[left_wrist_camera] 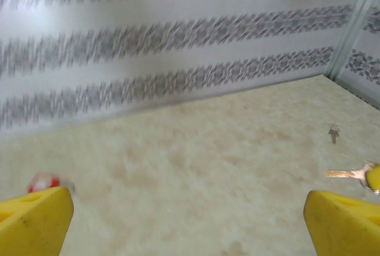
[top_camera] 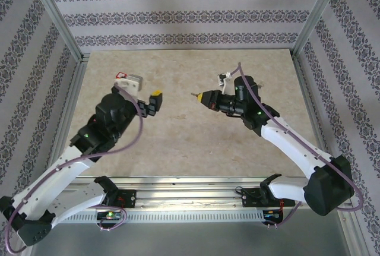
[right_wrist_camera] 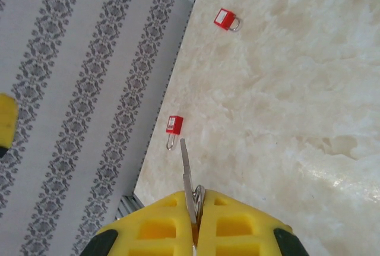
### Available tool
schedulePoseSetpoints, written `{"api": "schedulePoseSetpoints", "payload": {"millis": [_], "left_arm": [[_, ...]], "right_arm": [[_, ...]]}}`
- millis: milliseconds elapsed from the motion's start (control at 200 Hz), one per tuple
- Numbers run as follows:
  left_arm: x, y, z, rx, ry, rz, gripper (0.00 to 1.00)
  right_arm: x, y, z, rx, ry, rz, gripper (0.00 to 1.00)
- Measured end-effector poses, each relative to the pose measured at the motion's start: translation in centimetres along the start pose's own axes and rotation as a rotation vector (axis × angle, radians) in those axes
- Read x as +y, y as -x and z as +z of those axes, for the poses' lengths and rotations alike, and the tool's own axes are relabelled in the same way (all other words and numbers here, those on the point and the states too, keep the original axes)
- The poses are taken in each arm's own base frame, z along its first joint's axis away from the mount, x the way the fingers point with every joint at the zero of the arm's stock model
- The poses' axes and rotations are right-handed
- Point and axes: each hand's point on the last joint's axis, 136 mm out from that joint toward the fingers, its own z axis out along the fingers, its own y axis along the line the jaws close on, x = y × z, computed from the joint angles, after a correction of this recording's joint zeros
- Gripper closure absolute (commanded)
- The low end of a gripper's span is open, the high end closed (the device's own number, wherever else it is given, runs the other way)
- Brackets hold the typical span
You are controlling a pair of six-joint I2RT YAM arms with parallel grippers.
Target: Unlock with the key
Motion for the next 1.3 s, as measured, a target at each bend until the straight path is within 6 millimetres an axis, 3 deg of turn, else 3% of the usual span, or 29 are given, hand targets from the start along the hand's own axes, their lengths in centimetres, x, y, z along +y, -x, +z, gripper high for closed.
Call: {"api": "schedulePoseSetpoints", "payload": {"millis": [175,335,605,869,1039,1299], "left_arm": [[7.4,-5.5,0.0,0.332,0.232,-0.223,0.0],[13.8,-12.8,0.0,0.607,0.452,-0.353,0.0],[21.6,-20.0,0.9,0.888,0.625,-0.427,0.11],[25.8,-24.4,2.9,1.047,0.639,-0.432,0.24],[26.9,-26.2,4.7,1.09,0.626,-0.419,0.27],[27.8,-27.2,5.7,1.111,0.62,-0.408,0.37]], "right_arm": [[0.7,-1.8,0.8,0.027,-0.006,-0.043,1.0],[0.8,-3.0,1.3,0.043,-0.013,-0.058,1.0],[0.7,-3.7,1.3,0.041,-0.012,-0.065,1.0],[0.6,-3.6,1.6,0.033,-0.003,-0.069,1.0],[0.0,-3.7,2.4,0.043,-0.007,-0.062,1.0],[-0.6,-4.1,3.3,0.071,-0.008,-0.051,1.0]]}}
